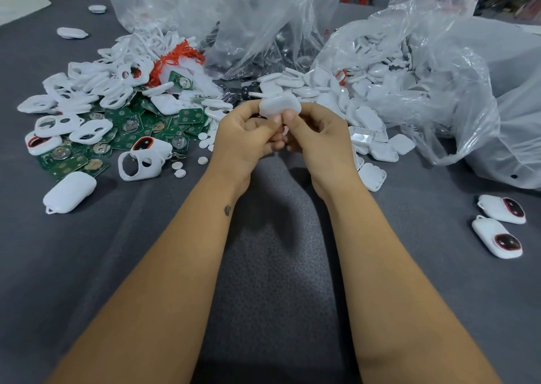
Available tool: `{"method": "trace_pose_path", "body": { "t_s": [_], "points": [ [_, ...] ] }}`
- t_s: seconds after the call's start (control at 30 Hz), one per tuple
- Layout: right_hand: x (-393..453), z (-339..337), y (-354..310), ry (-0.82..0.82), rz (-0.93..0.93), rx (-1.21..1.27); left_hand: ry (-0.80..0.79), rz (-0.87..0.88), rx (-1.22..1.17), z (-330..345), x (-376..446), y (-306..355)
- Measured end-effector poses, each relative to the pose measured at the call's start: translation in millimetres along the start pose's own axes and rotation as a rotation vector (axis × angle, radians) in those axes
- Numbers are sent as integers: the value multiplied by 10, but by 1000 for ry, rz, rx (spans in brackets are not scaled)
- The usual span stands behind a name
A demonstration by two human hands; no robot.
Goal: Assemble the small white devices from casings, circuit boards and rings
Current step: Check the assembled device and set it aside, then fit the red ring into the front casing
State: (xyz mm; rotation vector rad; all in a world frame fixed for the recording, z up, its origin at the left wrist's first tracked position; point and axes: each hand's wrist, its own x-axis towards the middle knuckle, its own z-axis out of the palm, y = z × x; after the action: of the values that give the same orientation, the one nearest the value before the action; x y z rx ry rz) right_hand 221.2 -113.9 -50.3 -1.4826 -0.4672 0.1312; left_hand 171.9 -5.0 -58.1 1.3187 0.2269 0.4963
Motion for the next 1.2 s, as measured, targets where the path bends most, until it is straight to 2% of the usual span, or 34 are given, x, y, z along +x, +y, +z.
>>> {"method": "trace_pose_path", "body": {
  "t_s": [0.2, 0.4, 0.7, 0.9, 1.2],
  "points": [
    [-22, 2, -44, 51, -130, -21, -61, 33, -116, 4, 1, 36],
    [-51, 21, -58, 89, -285, -172, -37, 62, -51, 4, 6, 47],
    [-42, -5, -49, 104, -205, -196, -45, 122, -21, -11, 17, 37],
    [-27, -4, -31, 78, -202, -146, -39, 58, -30, -15, 7, 30],
    [-11, 44, 28, 22, -192, -197, -17, -45, -94, -37, 13, 24]
  ]
}}
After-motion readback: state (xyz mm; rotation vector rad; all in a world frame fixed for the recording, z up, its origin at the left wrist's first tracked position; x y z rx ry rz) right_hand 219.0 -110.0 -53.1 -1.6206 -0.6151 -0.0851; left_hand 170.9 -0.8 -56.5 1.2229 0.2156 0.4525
